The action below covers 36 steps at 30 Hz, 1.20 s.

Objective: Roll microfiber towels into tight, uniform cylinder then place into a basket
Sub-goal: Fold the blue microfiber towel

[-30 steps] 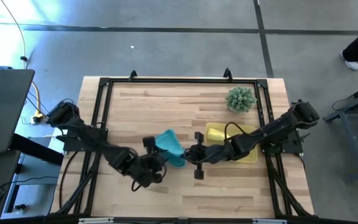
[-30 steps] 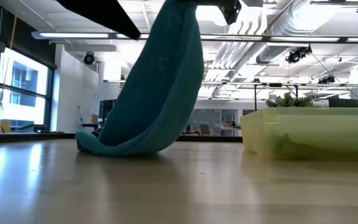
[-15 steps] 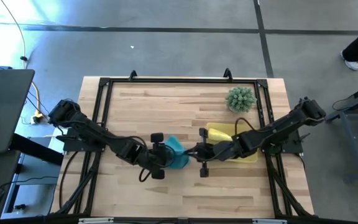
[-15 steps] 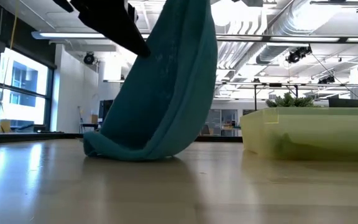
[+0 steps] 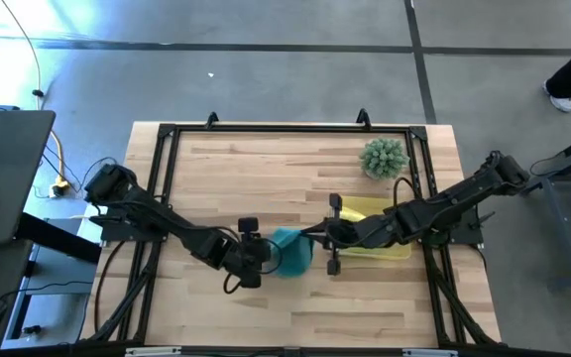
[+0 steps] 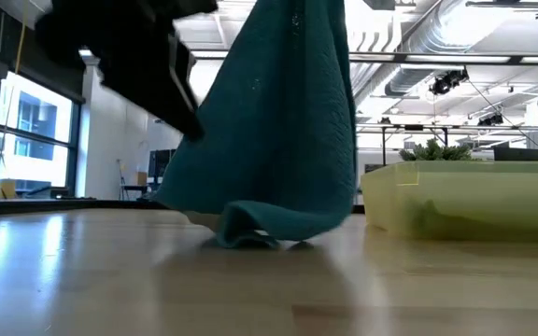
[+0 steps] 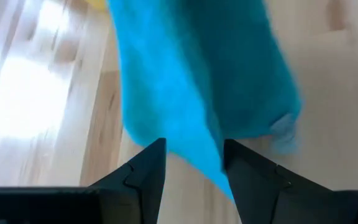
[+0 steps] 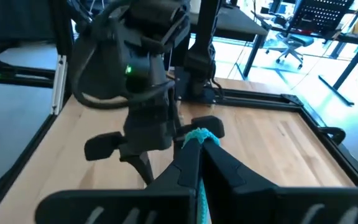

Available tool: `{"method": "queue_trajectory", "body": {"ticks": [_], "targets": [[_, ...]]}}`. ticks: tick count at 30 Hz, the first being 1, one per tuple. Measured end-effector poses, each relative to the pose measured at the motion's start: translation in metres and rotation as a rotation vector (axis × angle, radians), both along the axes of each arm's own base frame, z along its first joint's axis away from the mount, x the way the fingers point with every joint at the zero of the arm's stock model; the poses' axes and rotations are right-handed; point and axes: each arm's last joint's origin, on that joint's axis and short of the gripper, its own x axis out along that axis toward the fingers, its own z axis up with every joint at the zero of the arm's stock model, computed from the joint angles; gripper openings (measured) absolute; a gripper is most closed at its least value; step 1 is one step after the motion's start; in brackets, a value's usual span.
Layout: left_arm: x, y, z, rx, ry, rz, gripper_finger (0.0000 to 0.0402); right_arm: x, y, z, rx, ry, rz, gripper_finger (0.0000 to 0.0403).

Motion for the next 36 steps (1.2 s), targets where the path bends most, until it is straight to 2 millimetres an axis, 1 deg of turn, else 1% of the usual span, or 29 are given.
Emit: {"method": "queue_trajectory", "body": {"ticks": [4,8,10,13,16,17,19,23,27,30,33,36], "targets": [[-0.003,0.002,-0.011,0.022,-0.02,0.066,0.0149,0.0,0.0,-0.001,-0.011,0.01,-0.003,0.0],[-0.006,0.004,-0.019,0.005,-0.026,0.098,0.0127,-0.001,0.0,-0.002,-0.017,0.012,-0.016,0.0],[-0.006,0.002,-0.019,0.004,-0.034,0.097,0.0106,-0.001,0.0,-0.002,-0.019,0.013,-0.017,0.0],[-0.007,0.0,-0.017,0.007,-0.039,0.084,0.0064,-0.001,0.0,-0.002,-0.02,0.013,-0.019,0.0],[-0.01,-0.003,-0.01,-0.001,-0.056,0.075,0.0017,-0.001,0.0,-0.002,-0.027,0.013,-0.031,0.0],[-0.013,-0.004,-0.007,-0.001,-0.058,0.07,0.0009,-0.001,-0.001,-0.002,-0.039,0.014,-0.032,0.0],[-0.018,-0.005,0.002,0.005,-0.07,0.069,0.0008,-0.001,-0.001,-0.002,-0.063,0.015,-0.032,0.0],[-0.033,-0.005,0.034,0.069,-0.064,0.073,0.0004,-0.001,-0.003,-0.001,-0.14,0.014,-0.077,0.0],[-0.056,0.001,0.07,0.154,-0.041,0.084,0.0003,0.002,-0.012,0.0,-0.213,0.013,-0.173,0.0],[-0.075,0.009,0.095,0.21,-0.03,0.107,0.0001,0.006,-0.022,0.002,-0.221,-0.007,-0.192,0.0],[-0.094,0.02,0.117,0.269,-0.013,0.142,0.0001,0.011,-0.026,0.013,-0.269,-0.087,-0.116,0.0],[-0.108,0.028,0.138,0.315,-0.049,0.181,0.0001,0.009,-0.034,0.025,-0.328,-0.153,-0.102,0.0]]}}
